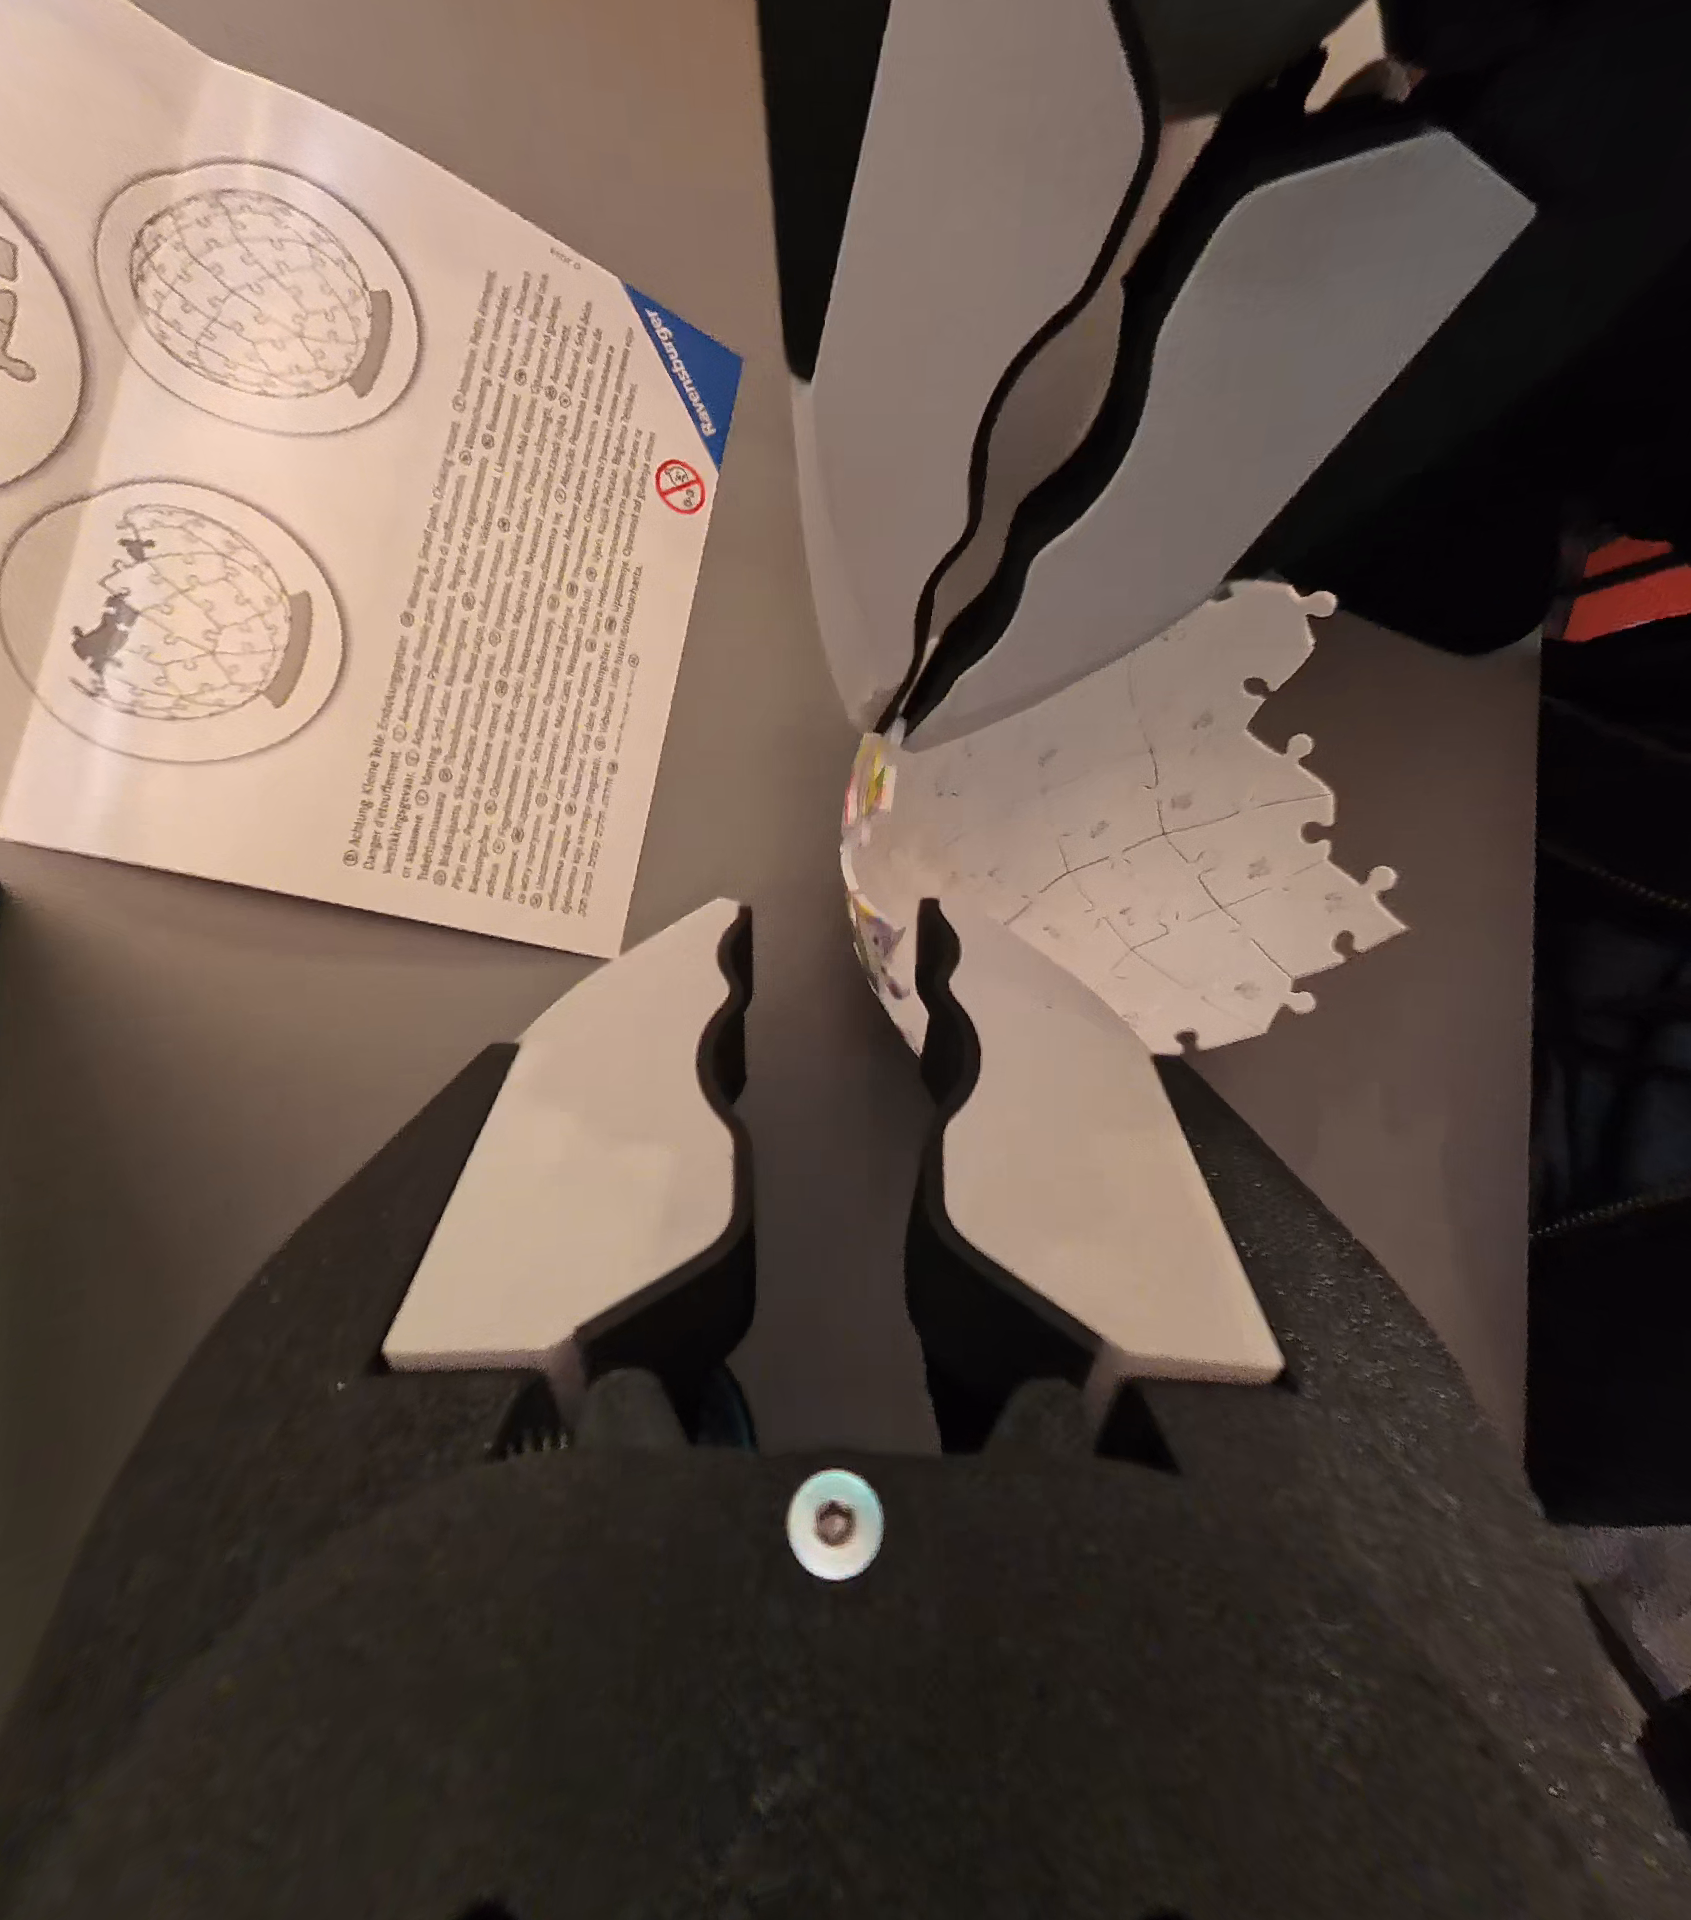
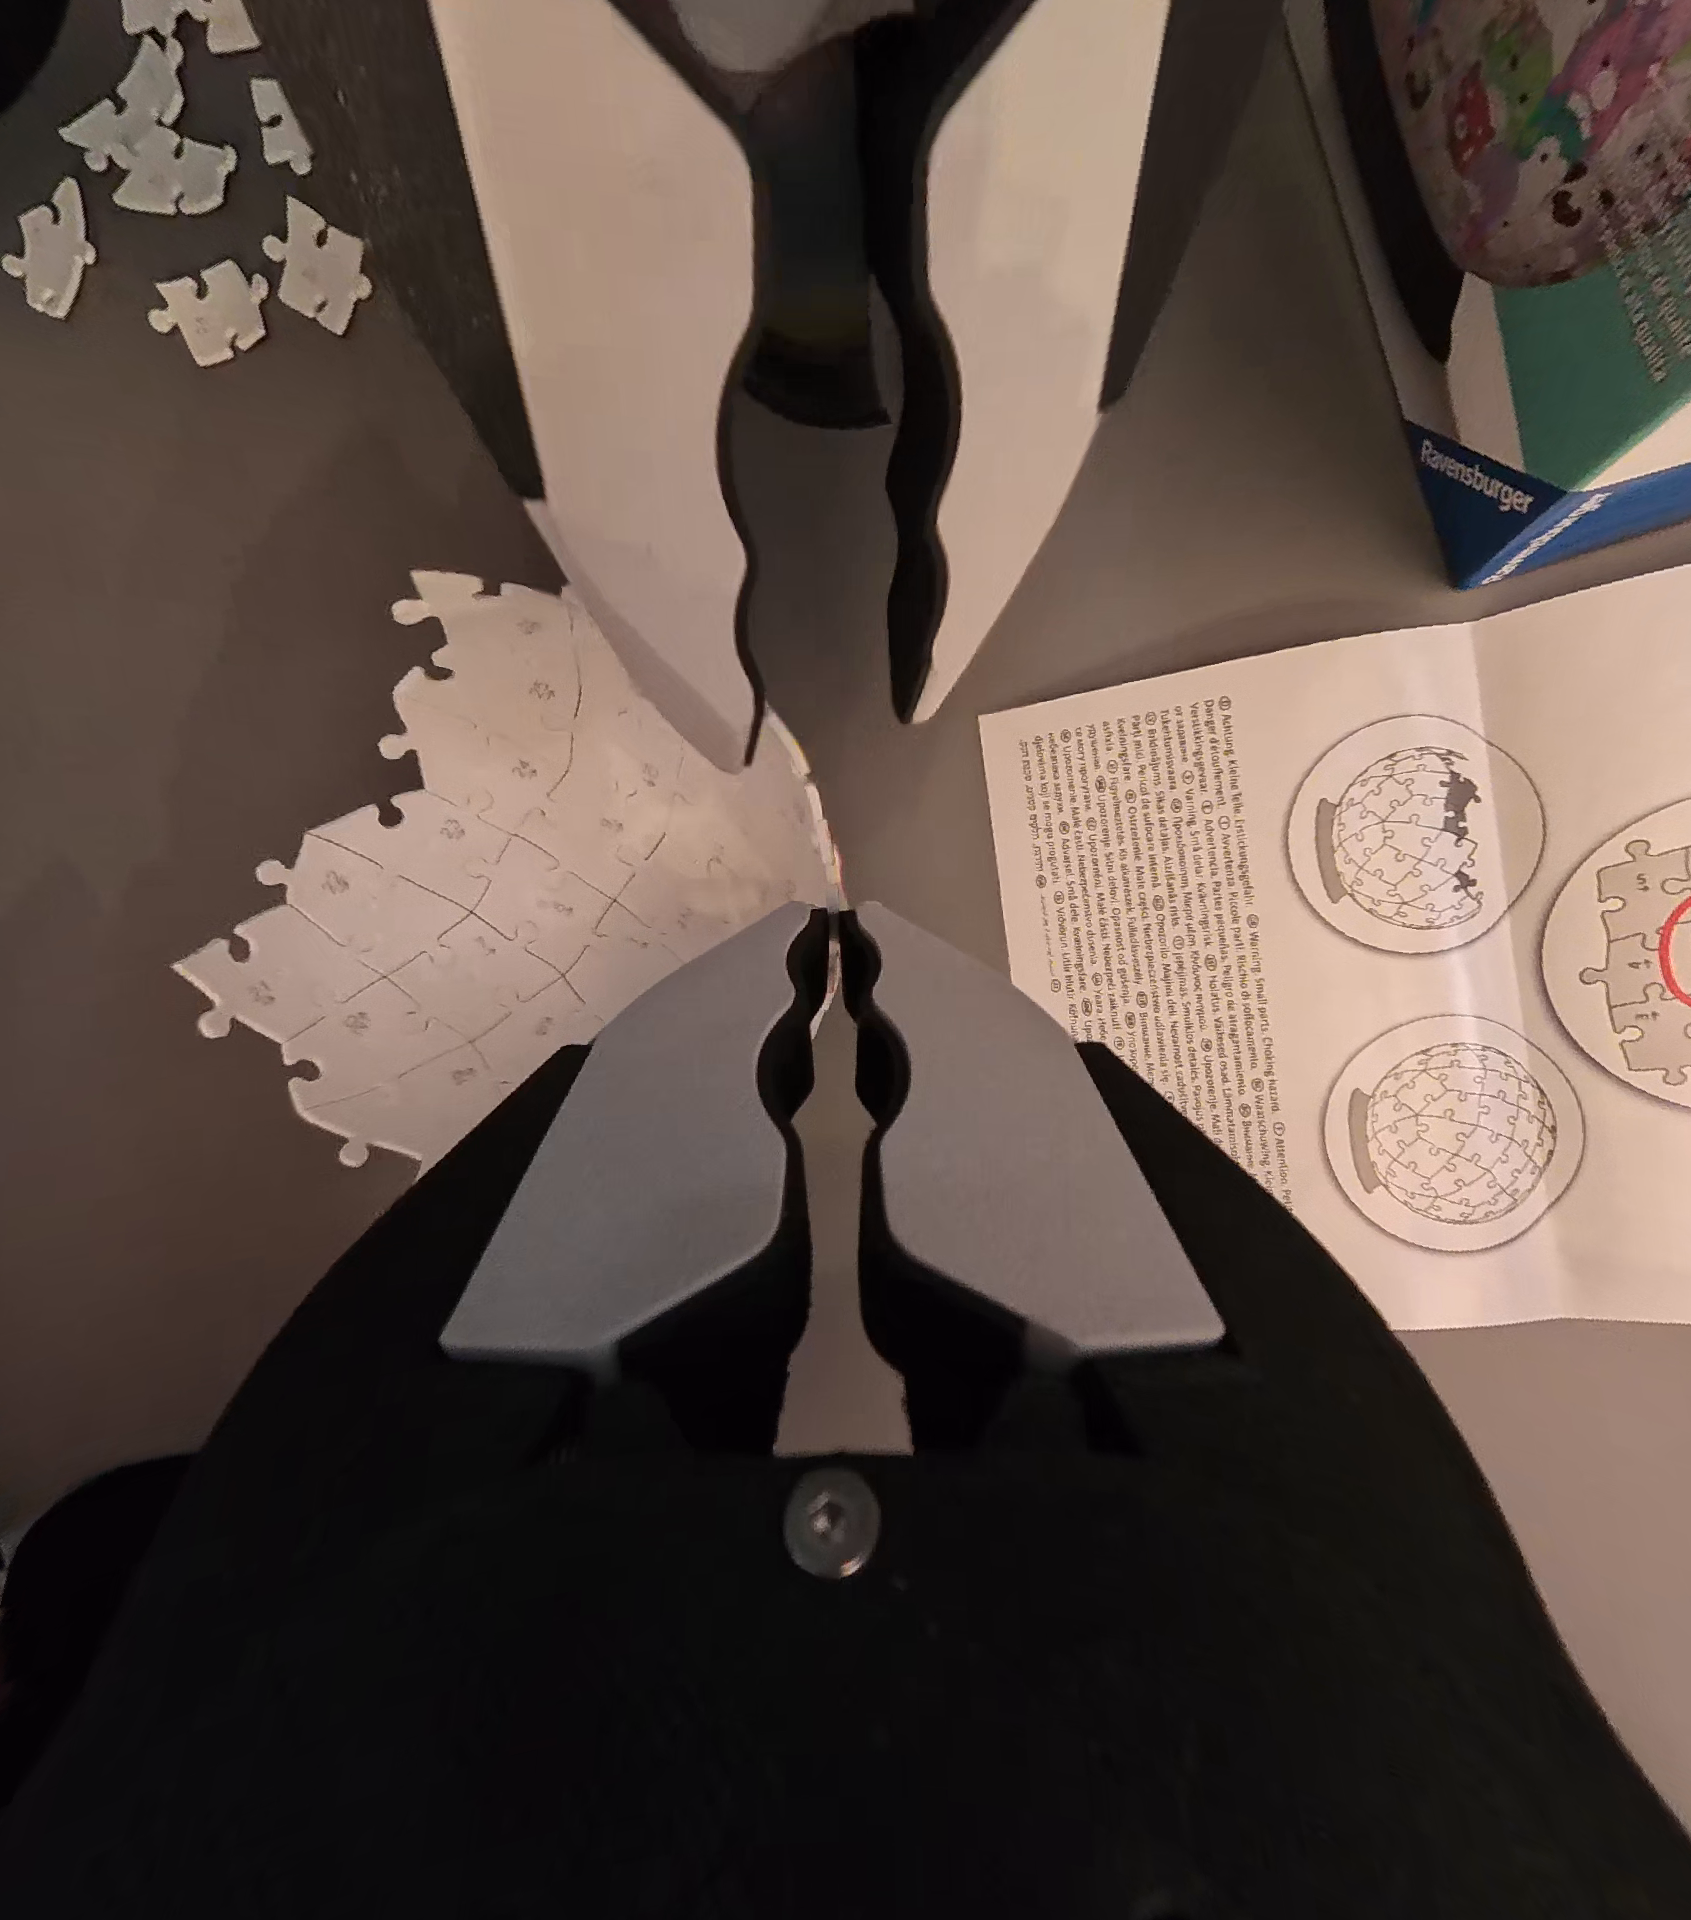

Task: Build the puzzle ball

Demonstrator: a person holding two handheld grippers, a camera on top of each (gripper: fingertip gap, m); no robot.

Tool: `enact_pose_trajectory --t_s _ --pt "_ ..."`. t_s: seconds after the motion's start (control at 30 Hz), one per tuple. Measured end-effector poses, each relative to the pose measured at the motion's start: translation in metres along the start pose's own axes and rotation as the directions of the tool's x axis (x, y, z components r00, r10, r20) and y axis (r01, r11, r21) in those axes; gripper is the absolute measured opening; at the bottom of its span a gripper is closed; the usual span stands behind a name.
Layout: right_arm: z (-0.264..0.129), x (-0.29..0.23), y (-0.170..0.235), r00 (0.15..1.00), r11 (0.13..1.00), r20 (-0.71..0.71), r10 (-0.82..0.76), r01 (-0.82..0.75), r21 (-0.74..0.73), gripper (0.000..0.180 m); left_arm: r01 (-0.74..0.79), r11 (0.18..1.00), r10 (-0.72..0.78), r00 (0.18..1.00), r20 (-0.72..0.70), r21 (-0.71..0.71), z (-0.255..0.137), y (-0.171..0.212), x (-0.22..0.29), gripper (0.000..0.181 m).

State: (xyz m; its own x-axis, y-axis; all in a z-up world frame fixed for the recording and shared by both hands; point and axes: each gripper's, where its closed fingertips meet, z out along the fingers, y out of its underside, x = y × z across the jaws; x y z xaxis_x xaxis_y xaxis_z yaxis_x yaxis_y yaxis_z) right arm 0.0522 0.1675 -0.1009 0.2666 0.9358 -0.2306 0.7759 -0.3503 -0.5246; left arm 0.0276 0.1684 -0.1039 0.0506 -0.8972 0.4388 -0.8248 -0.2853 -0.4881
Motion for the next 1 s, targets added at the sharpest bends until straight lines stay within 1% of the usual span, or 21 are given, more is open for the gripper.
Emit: enact_pose_trajectory --t_s 0.17,0.27,0.33,0.4,0.57,0.63,0.8,1.0 --pt "-0.007 -0.002 -0.005 0.999 0.999 -0.002 -0.032 0.032 0.008 0.003 0.027 1.0 -0.027 1.0 -0.01 0.009 -0.009 0.013 0.007 0.032" --pt "-0.009 0.0 -0.01 0.998 0.998 -0.015 -0.055 0.055 0.013 0.003 0.04 0.999 -0.04 0.999 -0.027 -0.003 -0.007 0.02 0.011 0.028" --pt "-0.01 -0.005 -0.013 0.996 0.996 0.008 -0.083 0.083 0.026 0.003 0.043 0.999 -0.043 0.999 -0.03 -0.003 -0.004 0.022 0.01 0.025" --pt "-0.01 -0.008 -0.015 0.992 0.992 0.004 -0.125 0.124 0.019 0.003 0.05 0.999 -0.051 0.998 -0.045 -0.004 -0.002 0.021 0.012 0.02" --pt "-0.011 -0.011 -0.014 0.975 0.975 -0.016 -0.22 0.22 -0.012 0.003 0.05 0.999 -0.05 0.997 -0.066 0.003 0.001 0.015 0.012 0.015" --pt "-0.012 -0.008 -0.014 0.973 0.974 -0.036 -0.228 0.227 -0.018 0.003 0.046 0.999 -0.046 0.996 -0.072 0.006 0.001 0.012 0.013 0.015" --pt "-0.01 -0.01 -0.009 0.965 0.965 -0.035 -0.26 0.259 -0.041 0.003 0.05 0.998 -0.049 0.997 -0.061 0.026 0.0 0.003 0.009 0.019" --pt "-0.01 -0.008 0.001 0.96 0.956 -0.051 -0.277 0.269 -0.121 0.003 0.059 0.998 -0.055 0.991 -0.119 0.026 0.003 -0.006 0.012 0.025"
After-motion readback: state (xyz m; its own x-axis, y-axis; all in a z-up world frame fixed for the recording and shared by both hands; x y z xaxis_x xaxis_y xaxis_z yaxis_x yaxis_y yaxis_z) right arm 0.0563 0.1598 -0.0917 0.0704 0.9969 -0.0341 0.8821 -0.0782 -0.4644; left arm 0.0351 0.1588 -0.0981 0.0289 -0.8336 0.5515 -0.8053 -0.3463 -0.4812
